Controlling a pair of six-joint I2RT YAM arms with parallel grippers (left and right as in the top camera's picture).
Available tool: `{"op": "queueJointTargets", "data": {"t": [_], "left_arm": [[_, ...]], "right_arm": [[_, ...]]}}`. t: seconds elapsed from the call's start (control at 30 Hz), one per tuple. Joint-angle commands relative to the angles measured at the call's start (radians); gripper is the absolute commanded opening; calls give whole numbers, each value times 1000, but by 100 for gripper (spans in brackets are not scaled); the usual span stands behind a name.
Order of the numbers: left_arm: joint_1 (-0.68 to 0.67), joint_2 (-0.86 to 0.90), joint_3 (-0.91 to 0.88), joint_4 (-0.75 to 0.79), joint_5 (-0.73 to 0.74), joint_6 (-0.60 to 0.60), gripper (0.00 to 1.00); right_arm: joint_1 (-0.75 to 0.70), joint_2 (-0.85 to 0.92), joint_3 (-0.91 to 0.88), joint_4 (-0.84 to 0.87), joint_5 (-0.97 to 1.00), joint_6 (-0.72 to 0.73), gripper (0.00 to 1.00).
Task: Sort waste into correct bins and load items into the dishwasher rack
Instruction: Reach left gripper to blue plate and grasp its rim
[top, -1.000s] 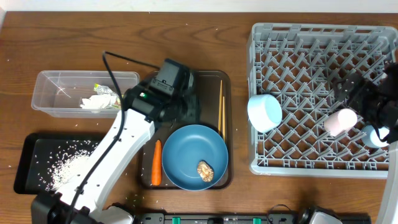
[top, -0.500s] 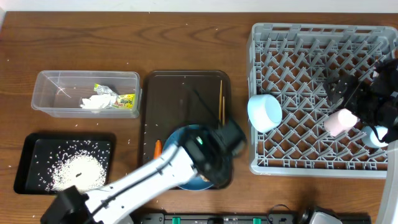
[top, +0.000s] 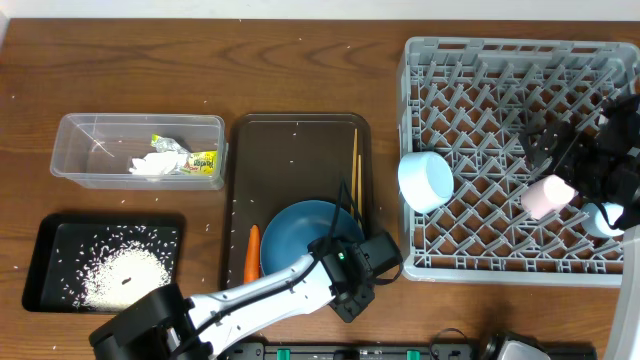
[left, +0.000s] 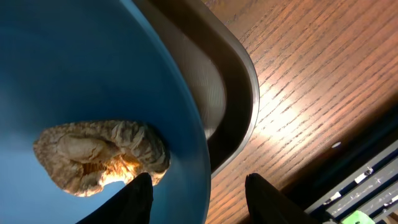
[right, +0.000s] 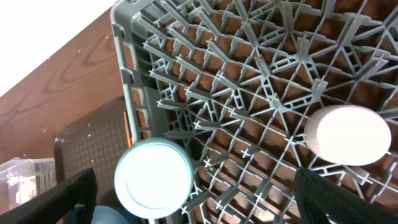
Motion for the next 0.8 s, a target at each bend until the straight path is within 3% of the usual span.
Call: {"op": "queueJointTargets", "data": {"t": [0.0,0.2,0.3,0.47,0.6,0.77], "left_arm": [[8,4,-2,3,-8,14,49],[60,33,-2,4,32,19,47],[94,61,-2,3,41,43,38],[109,78,-2,0,35,99,32],[110,78,-2,0,-64,104,19],[111,78,-2,23,-177,119,19]], "right_arm": [[5,-1,5,-3,-8,-17,93],[5,-1,5,-4,-8,-17,93],[5,-1,5,-5,-8,-17,93],[5,-1,5,-4,-8,-17,93],[5,-1,5,-4,-7,-17,93],[5,-1,5,-3,-7,-17,93]]}}
